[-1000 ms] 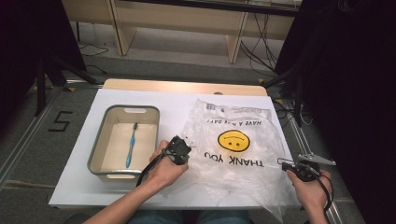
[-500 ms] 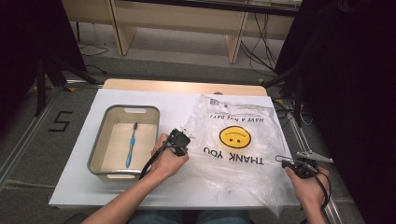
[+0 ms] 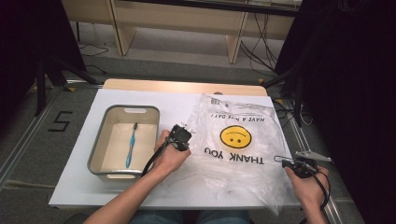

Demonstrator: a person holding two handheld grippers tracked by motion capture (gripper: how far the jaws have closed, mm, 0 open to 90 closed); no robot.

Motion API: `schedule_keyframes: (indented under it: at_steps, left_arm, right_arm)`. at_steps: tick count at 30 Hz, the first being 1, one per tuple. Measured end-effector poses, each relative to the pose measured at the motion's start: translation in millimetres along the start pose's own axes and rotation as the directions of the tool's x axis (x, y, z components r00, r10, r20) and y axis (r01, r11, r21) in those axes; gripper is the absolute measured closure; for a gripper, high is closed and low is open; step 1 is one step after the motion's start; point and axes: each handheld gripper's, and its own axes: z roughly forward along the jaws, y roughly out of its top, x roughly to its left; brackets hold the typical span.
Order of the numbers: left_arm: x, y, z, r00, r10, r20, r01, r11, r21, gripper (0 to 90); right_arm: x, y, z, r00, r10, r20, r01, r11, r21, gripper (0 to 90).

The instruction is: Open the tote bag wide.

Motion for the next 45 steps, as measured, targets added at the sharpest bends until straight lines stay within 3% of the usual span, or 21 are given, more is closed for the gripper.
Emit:
schedule_keyframes:
  at_steps: [8, 11, 14, 15, 16, 19, 26, 29, 30, 34, 35, 36, 37, 38, 42, 45]
  left_arm:
    - [3.6, 2.2, 0.7, 0.9996, -0.004, -0.027, 0.003, 0.9996, -0.028, 87.1]
    - [4.7, 2.1, 0.0, 0.9994, -0.004, -0.033, 0.002, 0.9993, -0.036, 81.8]
    - [5.9, 2.0, -4.2, 0.9993, 0.000, -0.038, -0.003, 0.9970, -0.077, 73.9]
    - [5.9, 2.0, -4.2, 0.9993, 0.000, -0.038, -0.003, 0.9970, -0.077, 71.2]
    - [5.1, 2.3, -7.3, 0.9995, 0.000, -0.033, -0.003, 0.9943, -0.107, 67.7]
    - [3.8, 2.2, -10.7, 0.9997, 0.006, -0.024, -0.009, 0.9916, -0.129, 57.1]
    - [0.3, -3.5, -31.5, 0.9988, 0.035, 0.033, -0.028, 0.9808, -0.193, 44.4]
    - [-0.9, -5.8, -36.7, 0.9972, 0.054, 0.053, -0.042, 0.9787, -0.201, 41.4]
    - [-2.9, -8.4, -41.5, 0.9947, 0.071, 0.075, -0.053, 0.9763, -0.210, 40.6]
    - [-10.8, -15.6, -49.7, 0.9887, 0.107, 0.104, -0.083, 0.9730, -0.216, 38.2]
    - [-10.8, -15.6, -49.7, 0.9887, 0.107, 0.104, -0.083, 0.9730, -0.216, 38.0]
    - [-15.8, -19.9, -52.4, 0.9860, 0.118, 0.118, -0.090, 0.9722, -0.216, 37.7]
    - [-15.8, -19.9, -52.4, 0.9860, 0.118, 0.118, -0.090, 0.9722, -0.216, 37.6]
    - [-20.8, -25.0, -54.3, 0.9820, 0.136, 0.131, -0.107, 0.9718, -0.210, 37.7]
    - [-27.2, -32.1, -56.5, 0.9752, 0.161, 0.152, -0.129, 0.9711, -0.201, 37.6]
    - [-29.7, -34.5, -57.4, 0.9746, 0.164, 0.153, -0.131, 0.9704, -0.203, 37.7]
  right_arm:
    - [0.2, -3.1, 0.1, 0.9999, -0.009, -0.005, 0.010, 0.999, 0.034, 89.1]
    - [0.8, -5.1, -0.2, 0.9997, -0.013, -0.018, 0.014, 0.998, 0.055, 83.4]
    - [2.5, -4.4, -4.4, 0.9996, -0.024, -0.015, 0.024, 0.999, 0.041, 71.9]
    - [2.5, -4.4, -4.4, 0.9996, -0.024, -0.015, 0.024, 0.999, 0.041, 71.9]
    - [4.2, -2.1, -8.8, 0.9990, -0.042, -0.012, 0.043, 0.999, 0.018, 63.3]
    - [7.4, 2.0, -14.0, 0.9969, -0.079, -0.001, 0.079, 0.996, -0.029, 54.4]
    - [13.6, 8.9, -20.0, 0.9924, -0.123, -0.001, 0.122, 0.986, -0.115, 45.9]
    - [17.8, 12.2, -22.5, 0.9904, -0.134, -0.034, 0.128, 0.982, -0.136, 44.4]
    - [19.8, 13.3, -23.0, 0.9885, -0.144, -0.048, 0.136, 0.981, -0.141, 44.0]
    - [31.0, 16.7, -21.5, 0.9744, -0.193, -0.115, 0.174, 0.972, -0.160, 43.8]
    - [31.0, 16.7, -21.5, 0.9744, -0.193, -0.115, 0.174, 0.972, -0.160, 43.8]
    - [37.8, 17.9, -20.2, 0.9651, -0.209, -0.158, 0.184, 0.970, -0.159, 43.9]
    - [41.0, 18.4, -19.4, 0.9597, -0.213, -0.184, 0.184, 0.970, -0.161, 43.9]
    - [44.2, 18.9, -18.7, 0.9553, -0.216, -0.202, 0.185, 0.969, -0.163, 43.9]
    - [56.2, 20.0, -14.9, 0.9357, -0.258, -0.241, 0.224, 0.961, -0.161, 43.1]
    - [65.2, 20.6, -11.6, 0.9174, -0.288, -0.274, 0.255, 0.955, -0.152, 41.7]
